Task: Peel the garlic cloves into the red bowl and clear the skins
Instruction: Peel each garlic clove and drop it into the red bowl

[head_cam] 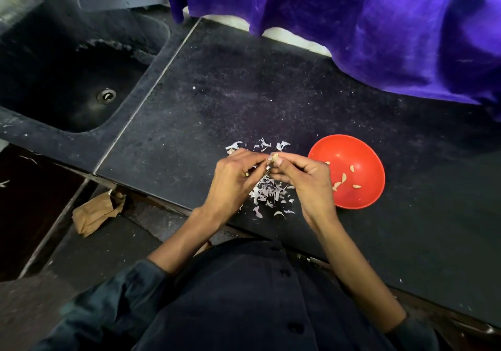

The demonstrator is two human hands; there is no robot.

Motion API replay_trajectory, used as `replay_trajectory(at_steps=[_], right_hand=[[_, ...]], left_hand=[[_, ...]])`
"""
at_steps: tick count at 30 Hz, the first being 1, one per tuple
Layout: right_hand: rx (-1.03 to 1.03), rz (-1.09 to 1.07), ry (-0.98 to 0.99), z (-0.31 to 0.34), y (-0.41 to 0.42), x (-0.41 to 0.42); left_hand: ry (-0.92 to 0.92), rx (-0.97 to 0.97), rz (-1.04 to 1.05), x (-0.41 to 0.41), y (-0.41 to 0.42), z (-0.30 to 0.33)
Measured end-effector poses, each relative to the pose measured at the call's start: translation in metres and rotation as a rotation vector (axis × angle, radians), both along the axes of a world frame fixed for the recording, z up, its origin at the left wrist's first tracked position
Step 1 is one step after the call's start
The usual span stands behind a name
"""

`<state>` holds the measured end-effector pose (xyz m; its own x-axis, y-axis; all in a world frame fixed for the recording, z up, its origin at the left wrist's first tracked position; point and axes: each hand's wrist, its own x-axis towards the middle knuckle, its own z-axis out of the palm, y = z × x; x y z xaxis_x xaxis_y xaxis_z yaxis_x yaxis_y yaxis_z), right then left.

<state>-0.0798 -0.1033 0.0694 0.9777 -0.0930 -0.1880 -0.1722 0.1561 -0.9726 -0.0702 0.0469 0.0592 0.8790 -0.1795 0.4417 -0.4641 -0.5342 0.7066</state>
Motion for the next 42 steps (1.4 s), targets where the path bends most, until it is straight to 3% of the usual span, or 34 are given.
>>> replay_trajectory(at_steps=[23, 30, 32, 37, 42], right_hand=[[0.088, 0.034, 0.016, 0.007, 0.003, -0.004], [0.135, 0.05, 0.034, 0.012, 0.001, -0.006], [0.136, 0.036, 0.033, 0.011, 0.0, -0.006], [0.109, -0.005, 0.047, 0.008, -0.003, -0.006], [0.133, 0.012, 0.069, 0.009, -0.004, -0.005]], left_hand=[[0.075, -0.079, 0.07, -0.005, -0.006, 0.007], [0.39, -0.452, 0.061, -0.003, -0.007, 0.013], [0.427, -0.479, 0.032, -0.002, -0.006, 0.015], [0.388, -0.3, -0.01, -0.001, 0.001, 0.01], [0.111, -0.056, -0.072, 0.001, 0.002, 0.007]])
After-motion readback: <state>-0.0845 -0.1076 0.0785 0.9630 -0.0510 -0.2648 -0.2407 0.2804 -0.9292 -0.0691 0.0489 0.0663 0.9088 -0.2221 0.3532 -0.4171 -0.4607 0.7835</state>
